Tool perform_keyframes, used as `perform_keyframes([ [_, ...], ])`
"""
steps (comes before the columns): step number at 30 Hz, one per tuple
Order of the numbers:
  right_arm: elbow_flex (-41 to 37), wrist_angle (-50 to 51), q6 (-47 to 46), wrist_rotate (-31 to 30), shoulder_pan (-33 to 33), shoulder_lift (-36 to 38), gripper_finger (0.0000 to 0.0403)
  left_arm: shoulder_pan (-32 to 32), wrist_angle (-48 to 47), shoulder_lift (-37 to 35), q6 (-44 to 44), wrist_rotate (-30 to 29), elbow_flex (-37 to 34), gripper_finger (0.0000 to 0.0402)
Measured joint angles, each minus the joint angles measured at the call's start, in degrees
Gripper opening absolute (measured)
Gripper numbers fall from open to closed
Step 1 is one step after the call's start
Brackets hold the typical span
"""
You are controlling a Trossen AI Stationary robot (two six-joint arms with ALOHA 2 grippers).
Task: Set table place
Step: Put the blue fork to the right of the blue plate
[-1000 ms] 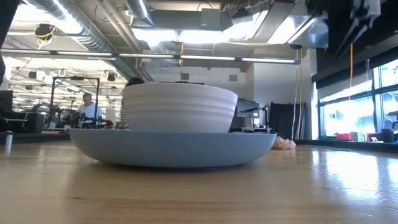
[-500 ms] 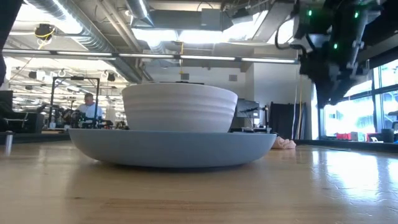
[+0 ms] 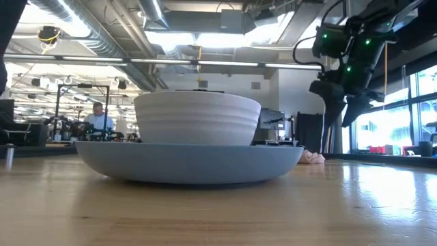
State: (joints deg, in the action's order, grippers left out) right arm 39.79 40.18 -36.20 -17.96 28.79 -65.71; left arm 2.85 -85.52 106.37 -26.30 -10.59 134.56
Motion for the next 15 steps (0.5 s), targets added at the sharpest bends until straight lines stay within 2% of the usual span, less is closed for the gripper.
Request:
perform_keyframes([
  [6,0.0,-0.3,2.2,1.2,4.6,-3.5,0.0245,0.0,-2.3,0.0,0.0,-0.1,0.0,0.0083],
  [15,0.0,-4.5,3.9,1.7,7.8,-12.0,0.0245,0.0,-4.6,0.0,0.0,-0.4,0.0,0.0083],
])
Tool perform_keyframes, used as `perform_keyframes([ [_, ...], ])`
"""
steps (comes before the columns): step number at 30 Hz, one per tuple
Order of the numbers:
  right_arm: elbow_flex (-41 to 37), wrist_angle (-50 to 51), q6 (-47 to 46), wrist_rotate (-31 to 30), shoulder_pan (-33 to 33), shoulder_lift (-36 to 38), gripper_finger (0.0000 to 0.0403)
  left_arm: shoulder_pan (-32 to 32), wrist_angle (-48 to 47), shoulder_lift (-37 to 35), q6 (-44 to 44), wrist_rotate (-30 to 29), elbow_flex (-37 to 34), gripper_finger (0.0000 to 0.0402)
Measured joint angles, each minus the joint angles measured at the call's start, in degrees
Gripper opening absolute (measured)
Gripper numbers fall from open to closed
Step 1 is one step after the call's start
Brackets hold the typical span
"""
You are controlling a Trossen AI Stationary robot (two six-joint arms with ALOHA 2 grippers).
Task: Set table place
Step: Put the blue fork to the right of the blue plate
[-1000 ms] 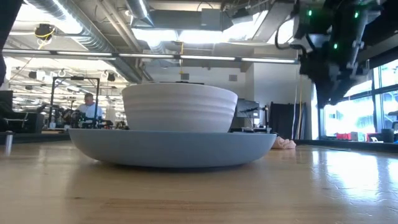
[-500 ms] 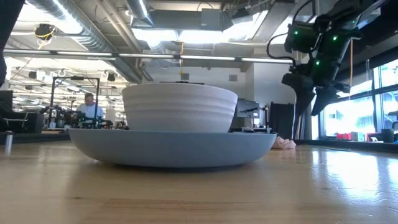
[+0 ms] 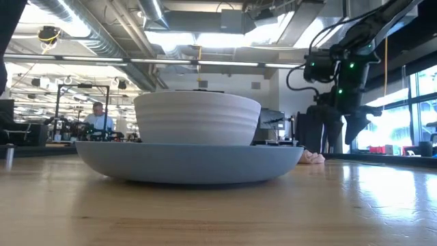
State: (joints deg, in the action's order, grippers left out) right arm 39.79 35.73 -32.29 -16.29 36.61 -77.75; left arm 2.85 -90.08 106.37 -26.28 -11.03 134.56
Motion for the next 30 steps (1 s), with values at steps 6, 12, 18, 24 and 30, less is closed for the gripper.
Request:
perform_keyframes([
  [6,0.0,-0.5,1.5,0.5,0.8,-4.4,0.0245,-0.3,0.0,0.0,0.0,0.0,0.0,0.0083],
  [12,0.0,-3.8,3.7,0.5,2.0,-8.2,0.0245,-1.0,0.0,0.0,1.4,0.0,0.0,0.0082],
  [18,0.1,-9.2,4.6,1.7,3.0,-11.4,0.0245,-2.0,0.1,0.0,1.4,0.0,0.0,0.0082],
  [24,0.3,-9.7,7.3,2.0,4.0,-12.6,0.0238,-2.2,0.1,0.0,1.5,0.0,0.0,0.0082],
  [30,0.2,-10.5,7.8,3.6,5.7,-12.7,0.0166,-2.2,0.1,0.0,1.5,-0.1,0.0,0.0082],
])
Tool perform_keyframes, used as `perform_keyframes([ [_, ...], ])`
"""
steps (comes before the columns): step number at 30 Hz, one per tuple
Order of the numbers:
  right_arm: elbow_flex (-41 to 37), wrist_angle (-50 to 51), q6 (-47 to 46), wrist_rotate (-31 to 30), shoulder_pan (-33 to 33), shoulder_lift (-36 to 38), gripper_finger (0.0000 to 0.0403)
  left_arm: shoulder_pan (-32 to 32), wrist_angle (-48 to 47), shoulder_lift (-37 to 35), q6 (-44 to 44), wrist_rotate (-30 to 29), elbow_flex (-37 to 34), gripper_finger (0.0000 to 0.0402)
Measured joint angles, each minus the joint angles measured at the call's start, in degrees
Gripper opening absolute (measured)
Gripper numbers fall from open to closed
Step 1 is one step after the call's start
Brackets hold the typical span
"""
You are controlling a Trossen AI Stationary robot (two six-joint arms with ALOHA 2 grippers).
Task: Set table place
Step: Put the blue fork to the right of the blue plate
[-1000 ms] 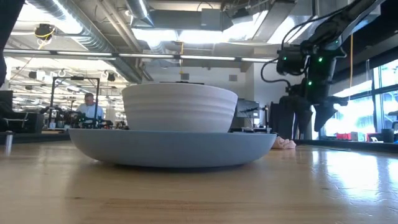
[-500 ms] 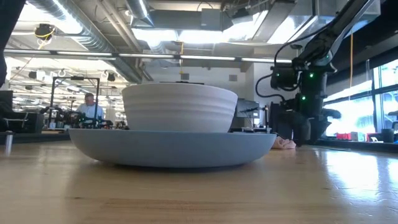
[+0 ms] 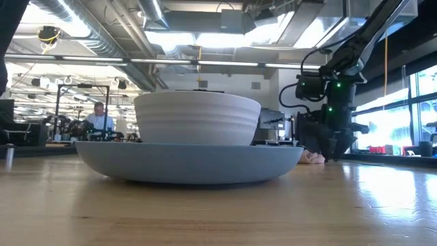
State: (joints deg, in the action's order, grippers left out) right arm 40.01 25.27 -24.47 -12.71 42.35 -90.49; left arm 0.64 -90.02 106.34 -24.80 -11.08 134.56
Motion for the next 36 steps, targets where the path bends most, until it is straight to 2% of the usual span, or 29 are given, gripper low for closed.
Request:
perform_keyframes([
  [5,0.0,-0.1,1.1,2.5,2.0,-0.4,0.0080,0.0,0.0,0.0,0.0,0.0,0.0,0.0082],
  [9,0.0,-0.1,2.5,2.1,2.4,-0.5,0.0017,0.0,0.0,0.0,0.0,0.0,0.0,0.0082],
  [16,-0.1,-0.4,2.7,2.2,2.4,-0.2,0.0014,0.0,0.0,0.0,0.0,0.0,0.0,0.0082],
  [21,-0.5,0.0,2.4,2.1,1.5,2.5,0.0009,0.0,0.0,0.0,0.0,0.0,0.0,0.0082],
  [30,-0.4,9.6,-5.5,8.0,0.7,12.3,0.0008,0.0,0.0,0.0,0.0,0.0,0.0,0.0082],
  [36,-0.4,12.0,-15.5,8.2,-4.8,21.5,0.0008,0.0,0.0,0.0,-0.1,0.0,0.0,0.0082],
])
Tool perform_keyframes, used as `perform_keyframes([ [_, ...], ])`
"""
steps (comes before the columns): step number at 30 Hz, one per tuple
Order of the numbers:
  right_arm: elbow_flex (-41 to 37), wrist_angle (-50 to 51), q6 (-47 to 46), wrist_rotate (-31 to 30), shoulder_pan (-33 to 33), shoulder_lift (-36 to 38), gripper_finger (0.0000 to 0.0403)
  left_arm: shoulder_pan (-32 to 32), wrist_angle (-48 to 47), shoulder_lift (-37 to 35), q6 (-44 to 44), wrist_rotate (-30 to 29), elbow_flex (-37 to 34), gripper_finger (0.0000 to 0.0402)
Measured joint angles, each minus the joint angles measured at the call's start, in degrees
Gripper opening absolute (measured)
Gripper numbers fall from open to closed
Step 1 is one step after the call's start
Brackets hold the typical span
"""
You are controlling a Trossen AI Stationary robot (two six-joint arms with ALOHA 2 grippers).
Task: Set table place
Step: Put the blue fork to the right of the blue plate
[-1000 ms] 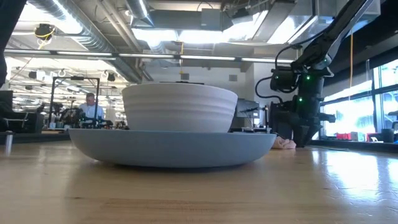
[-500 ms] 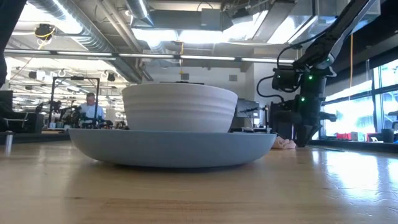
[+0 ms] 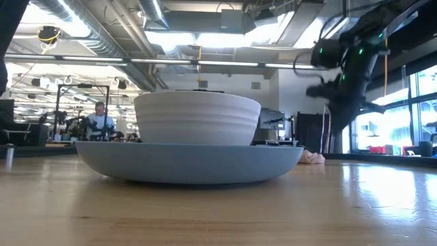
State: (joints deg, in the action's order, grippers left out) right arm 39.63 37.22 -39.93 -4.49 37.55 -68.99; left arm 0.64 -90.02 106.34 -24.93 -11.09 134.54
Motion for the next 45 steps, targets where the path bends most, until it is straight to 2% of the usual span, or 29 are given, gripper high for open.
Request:
perform_keyframes([
  [9,0.2,-0.2,-12.6,-3.8,-14.6,14.0,0.0008,0.6,0.0,0.0,-0.4,0.1,0.0,0.0082],
  [14,3.5,0.2,-18.5,-12.2,-25.9,16.9,0.0008,1.0,0.0,0.0,-0.5,0.2,0.0,0.0082],
  [19,10.1,0.9,-22.7,-21.0,-35.0,15.7,0.0008,0.9,0.0,0.0,-1.9,0.2,0.0,0.0082],
  [26,20.8,9.0,-28.3,-27.0,-45.1,6.8,0.0008,1.0,0.0,0.0,-2.0,0.3,0.0,0.0082],
  [32,32.8,19.9,-35.6,-28.1,-52.6,-5.9,0.0008,1.0,0.0,0.0,-3.5,0.3,0.0,0.0082],
  [36,39.3,28.9,-44.0,-28.9,-57.0,-14.2,0.0008,1.6,0.0,0.0,-3.5,0.2,0.0,0.0082],
  [42,41.7,31.9,-59.5,-28.7,-63.5,-23.1,0.0008,2.8,0.0,0.0,-3.1,-0.1,0.0,0.0082],
  [45,41.7,32.0,-66.2,-25.5,-65.7,-27.3,0.0010,3.4,0.0,0.0,-3.0,-0.2,0.0,0.0082],
])
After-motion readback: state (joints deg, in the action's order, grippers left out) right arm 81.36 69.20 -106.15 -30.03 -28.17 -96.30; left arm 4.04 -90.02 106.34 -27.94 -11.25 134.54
